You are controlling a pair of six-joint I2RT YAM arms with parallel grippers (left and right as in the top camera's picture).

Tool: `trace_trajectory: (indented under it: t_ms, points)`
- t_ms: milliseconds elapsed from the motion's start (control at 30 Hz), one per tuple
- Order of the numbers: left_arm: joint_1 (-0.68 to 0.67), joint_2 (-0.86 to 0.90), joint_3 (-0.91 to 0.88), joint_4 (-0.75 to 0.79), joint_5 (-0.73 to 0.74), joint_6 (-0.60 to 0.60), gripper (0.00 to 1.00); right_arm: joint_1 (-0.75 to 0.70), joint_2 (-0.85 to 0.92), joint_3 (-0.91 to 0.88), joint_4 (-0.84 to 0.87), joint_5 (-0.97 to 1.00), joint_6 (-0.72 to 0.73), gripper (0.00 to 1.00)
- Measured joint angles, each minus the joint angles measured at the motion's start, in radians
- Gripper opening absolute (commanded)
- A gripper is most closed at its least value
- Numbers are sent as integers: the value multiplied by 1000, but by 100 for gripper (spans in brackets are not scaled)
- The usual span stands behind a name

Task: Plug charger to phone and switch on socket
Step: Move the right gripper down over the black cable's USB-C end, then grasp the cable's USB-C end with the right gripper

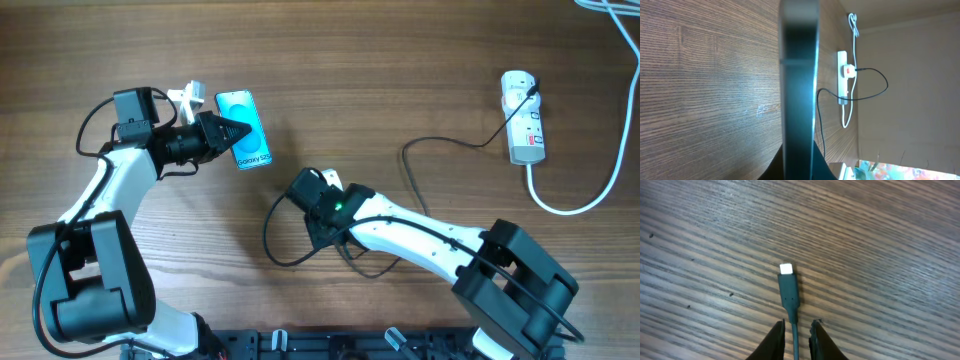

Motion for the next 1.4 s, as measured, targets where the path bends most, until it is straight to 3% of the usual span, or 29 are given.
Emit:
trace_trajectory:
  t_ms: [67, 333, 400, 567, 667, 1167, 1233, 1400]
  points:
    - [0, 0, 0, 0, 0, 0, 4, 0, 0, -2, 36, -4, -20, 29]
    - [0, 0, 0, 0, -2, 0, 4, 0, 53, -2, 57, -53, -79, 26]
    - [0, 0, 0, 0, -3, 0, 4, 0, 53, -2, 56, -54, -94, 19]
    - [0, 0, 0, 0, -3, 0, 4, -1, 53, 0, 40, -64, -112, 25]
    - [0, 0, 0, 0, -11, 0, 4, -8, 54, 17, -56, -78, -138, 27]
    - [0, 0, -1, -178, -18, -18, 4, -37, 69, 28, -24, -139, -164, 24]
    - [0, 0, -1, -177, -17, -18, 4, -37, 74, 33, -21, -139, -166, 31]
    - [0, 0, -1, -177, -18, -18, 4, -36, 82, 45, -14, -155, -167, 33]
